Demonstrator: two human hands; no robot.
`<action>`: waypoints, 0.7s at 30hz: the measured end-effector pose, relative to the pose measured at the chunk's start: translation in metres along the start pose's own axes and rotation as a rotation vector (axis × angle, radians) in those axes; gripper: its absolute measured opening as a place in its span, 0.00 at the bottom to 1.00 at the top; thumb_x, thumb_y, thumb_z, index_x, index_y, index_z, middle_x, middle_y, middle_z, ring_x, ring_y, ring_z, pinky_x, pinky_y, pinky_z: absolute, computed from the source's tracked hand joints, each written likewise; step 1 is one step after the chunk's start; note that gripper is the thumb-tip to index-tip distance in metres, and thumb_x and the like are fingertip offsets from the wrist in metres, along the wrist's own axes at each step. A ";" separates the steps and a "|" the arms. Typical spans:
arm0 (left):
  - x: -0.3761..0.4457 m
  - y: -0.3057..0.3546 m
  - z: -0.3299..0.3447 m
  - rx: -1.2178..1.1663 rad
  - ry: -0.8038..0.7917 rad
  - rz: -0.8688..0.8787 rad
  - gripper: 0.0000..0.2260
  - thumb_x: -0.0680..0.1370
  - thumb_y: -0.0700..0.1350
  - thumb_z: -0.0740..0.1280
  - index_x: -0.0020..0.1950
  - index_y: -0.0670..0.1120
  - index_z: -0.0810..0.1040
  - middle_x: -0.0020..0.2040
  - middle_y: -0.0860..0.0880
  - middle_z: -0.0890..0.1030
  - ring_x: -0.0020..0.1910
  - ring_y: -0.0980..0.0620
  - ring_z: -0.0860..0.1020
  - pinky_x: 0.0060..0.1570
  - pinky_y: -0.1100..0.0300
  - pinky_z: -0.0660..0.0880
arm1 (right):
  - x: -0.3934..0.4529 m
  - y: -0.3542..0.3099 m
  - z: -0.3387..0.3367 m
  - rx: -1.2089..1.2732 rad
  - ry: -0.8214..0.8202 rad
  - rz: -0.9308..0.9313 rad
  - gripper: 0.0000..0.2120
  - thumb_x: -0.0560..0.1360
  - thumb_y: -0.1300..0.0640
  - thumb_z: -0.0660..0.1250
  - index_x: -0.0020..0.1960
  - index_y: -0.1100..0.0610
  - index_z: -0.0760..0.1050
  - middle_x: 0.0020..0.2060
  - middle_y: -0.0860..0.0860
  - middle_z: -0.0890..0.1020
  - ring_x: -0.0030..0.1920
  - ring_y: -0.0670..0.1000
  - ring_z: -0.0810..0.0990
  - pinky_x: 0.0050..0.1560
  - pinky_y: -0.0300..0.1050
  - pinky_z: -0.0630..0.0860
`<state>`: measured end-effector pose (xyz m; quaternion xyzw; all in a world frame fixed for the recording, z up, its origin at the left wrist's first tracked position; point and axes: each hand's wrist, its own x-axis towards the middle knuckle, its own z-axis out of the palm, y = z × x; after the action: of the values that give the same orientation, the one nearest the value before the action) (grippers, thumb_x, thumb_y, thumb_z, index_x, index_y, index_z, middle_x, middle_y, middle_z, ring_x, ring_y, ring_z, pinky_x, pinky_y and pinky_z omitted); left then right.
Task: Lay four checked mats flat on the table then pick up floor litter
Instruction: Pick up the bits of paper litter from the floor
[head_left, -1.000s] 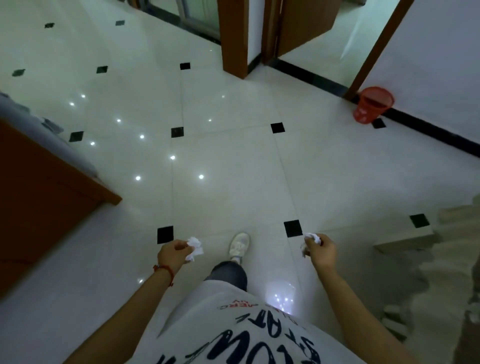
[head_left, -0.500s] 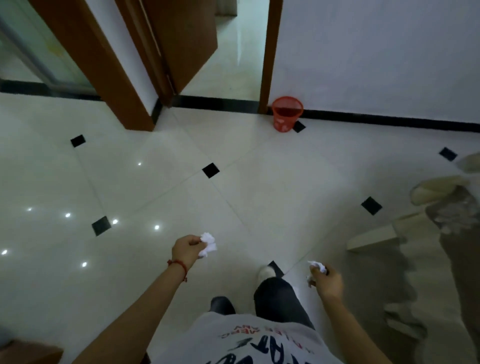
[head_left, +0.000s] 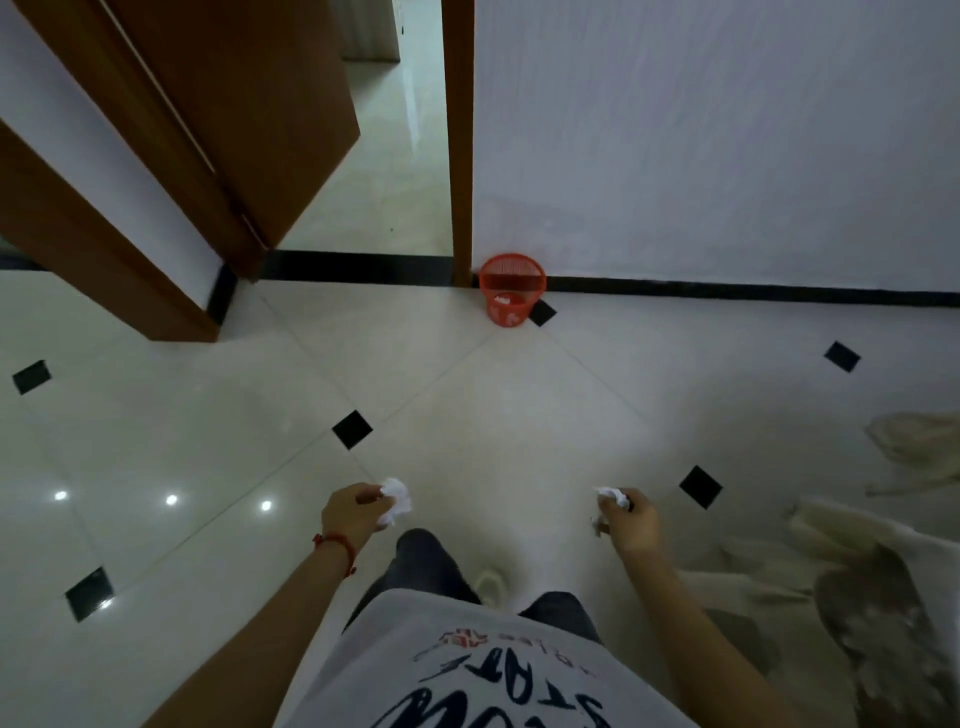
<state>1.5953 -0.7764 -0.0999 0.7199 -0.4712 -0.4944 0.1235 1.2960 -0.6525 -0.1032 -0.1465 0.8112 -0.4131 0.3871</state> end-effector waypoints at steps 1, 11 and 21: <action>0.011 0.008 0.001 0.004 0.000 -0.016 0.06 0.73 0.38 0.69 0.45 0.36 0.81 0.41 0.40 0.81 0.40 0.46 0.78 0.43 0.59 0.76 | 0.017 -0.018 0.004 0.002 -0.004 -0.012 0.16 0.74 0.66 0.64 0.29 0.56 0.72 0.19 0.52 0.74 0.25 0.57 0.73 0.36 0.56 0.75; 0.171 0.123 0.017 -0.161 -0.002 -0.076 0.08 0.72 0.37 0.70 0.50 0.36 0.80 0.44 0.42 0.80 0.43 0.44 0.78 0.27 0.70 0.77 | 0.175 -0.153 0.061 -0.020 0.024 -0.012 0.07 0.73 0.62 0.65 0.36 0.57 0.76 0.23 0.55 0.78 0.25 0.54 0.75 0.42 0.58 0.79; 0.334 0.336 0.047 -0.034 -0.133 0.107 0.08 0.73 0.35 0.68 0.50 0.35 0.80 0.45 0.43 0.79 0.41 0.46 0.77 0.30 0.69 0.78 | 0.299 -0.250 0.074 -0.075 0.131 0.132 0.06 0.74 0.62 0.64 0.38 0.59 0.76 0.26 0.57 0.79 0.30 0.58 0.78 0.43 0.55 0.79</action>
<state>1.3918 -1.2064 -0.1055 0.6570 -0.5079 -0.5417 0.1304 1.1344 -1.0146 -0.0853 -0.0798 0.8575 -0.3649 0.3537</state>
